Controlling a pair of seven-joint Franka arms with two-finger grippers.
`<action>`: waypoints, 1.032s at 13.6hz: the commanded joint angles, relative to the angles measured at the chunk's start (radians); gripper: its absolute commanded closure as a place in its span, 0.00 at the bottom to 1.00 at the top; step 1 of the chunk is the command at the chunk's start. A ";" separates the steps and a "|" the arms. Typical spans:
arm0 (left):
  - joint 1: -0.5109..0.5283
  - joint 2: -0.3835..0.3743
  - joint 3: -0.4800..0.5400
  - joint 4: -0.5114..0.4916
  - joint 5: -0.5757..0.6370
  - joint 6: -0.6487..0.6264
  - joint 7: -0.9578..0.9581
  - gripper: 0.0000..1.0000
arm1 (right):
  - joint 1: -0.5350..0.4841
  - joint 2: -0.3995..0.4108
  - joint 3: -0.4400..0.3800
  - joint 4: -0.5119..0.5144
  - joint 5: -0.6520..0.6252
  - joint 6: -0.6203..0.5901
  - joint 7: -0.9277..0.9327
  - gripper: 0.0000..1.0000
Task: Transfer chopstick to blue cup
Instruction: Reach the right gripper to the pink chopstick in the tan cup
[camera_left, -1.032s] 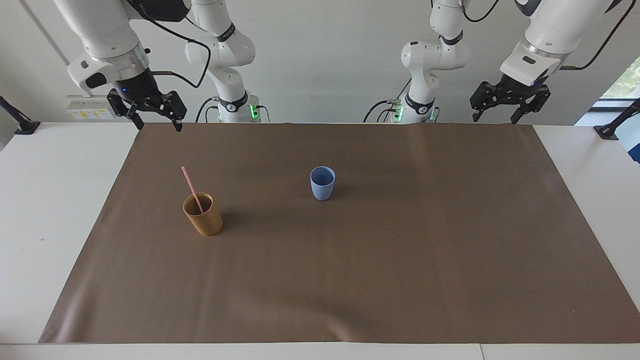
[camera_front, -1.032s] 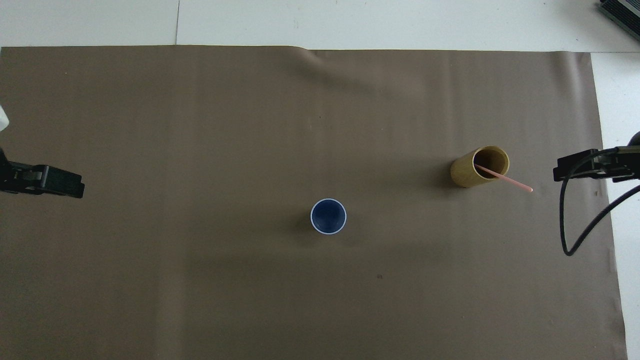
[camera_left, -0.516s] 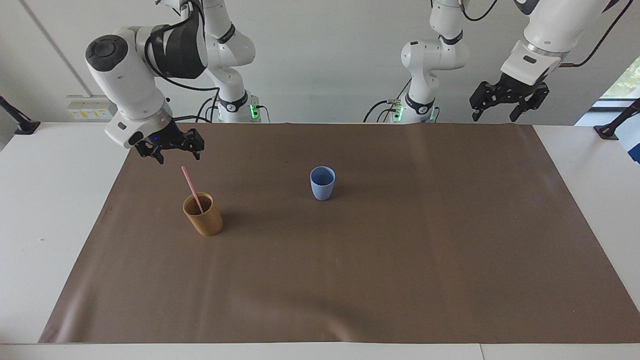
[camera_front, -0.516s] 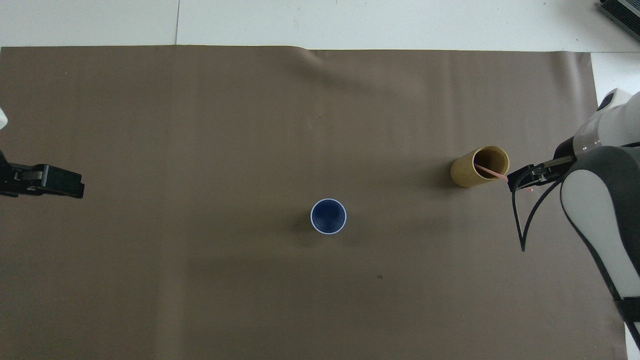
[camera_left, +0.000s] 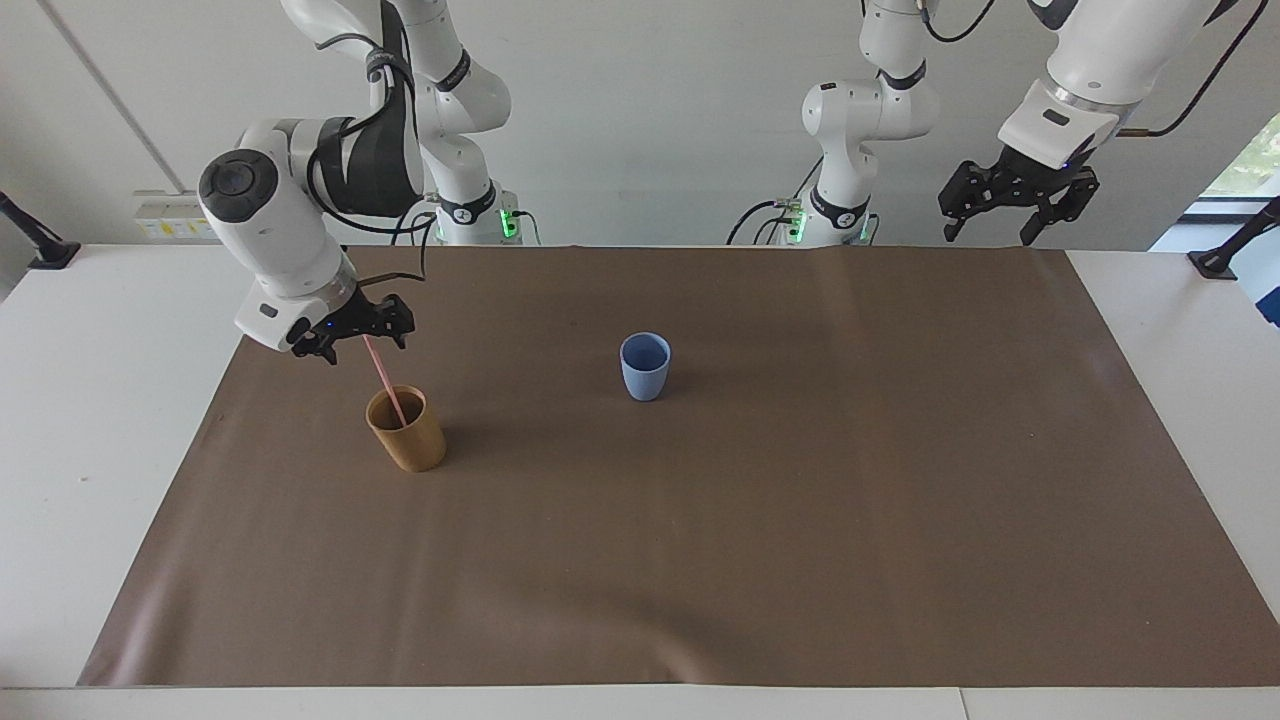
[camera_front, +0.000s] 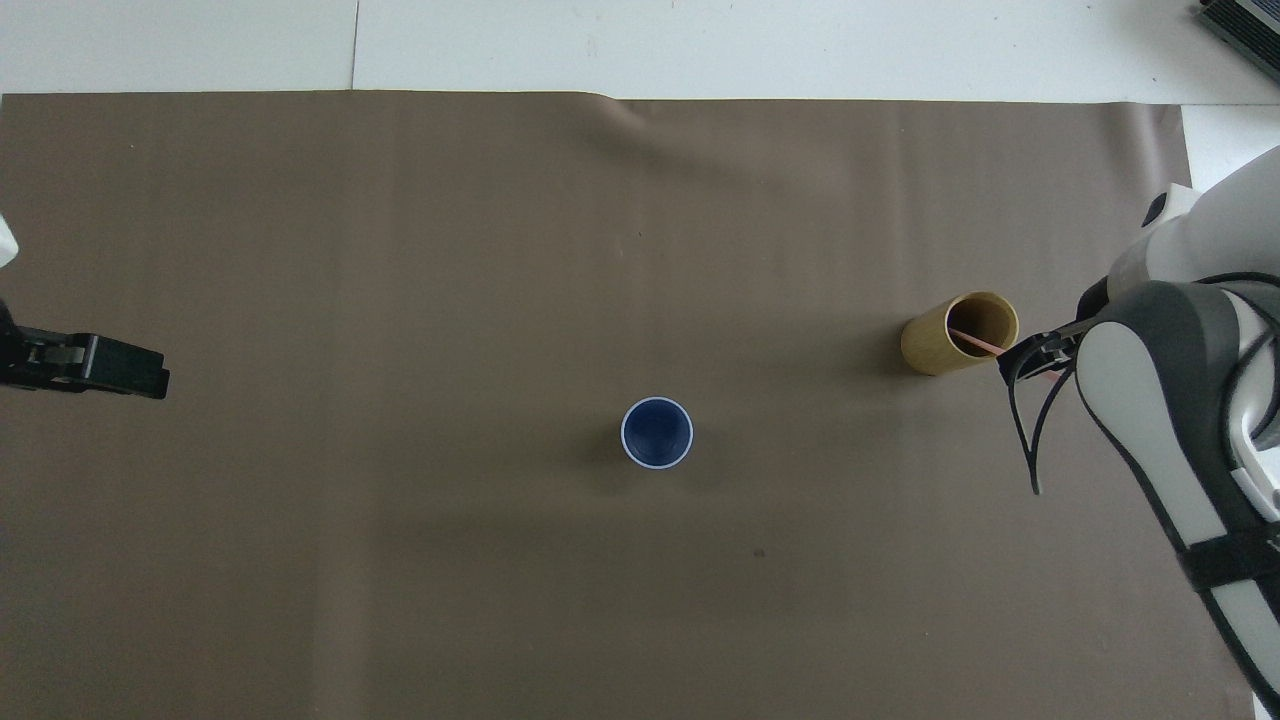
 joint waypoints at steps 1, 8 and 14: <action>0.010 -0.019 -0.008 -0.018 0.013 0.011 0.019 0.00 | -0.013 -0.027 0.005 -0.051 -0.020 0.012 -0.028 0.00; 0.010 -0.019 -0.008 -0.017 0.013 0.009 0.016 0.00 | -0.014 -0.024 0.005 -0.070 -0.029 0.027 -0.038 0.02; 0.012 -0.019 -0.008 -0.017 0.013 0.006 0.013 0.00 | -0.008 -0.003 0.006 -0.020 -0.027 -0.007 -0.034 0.51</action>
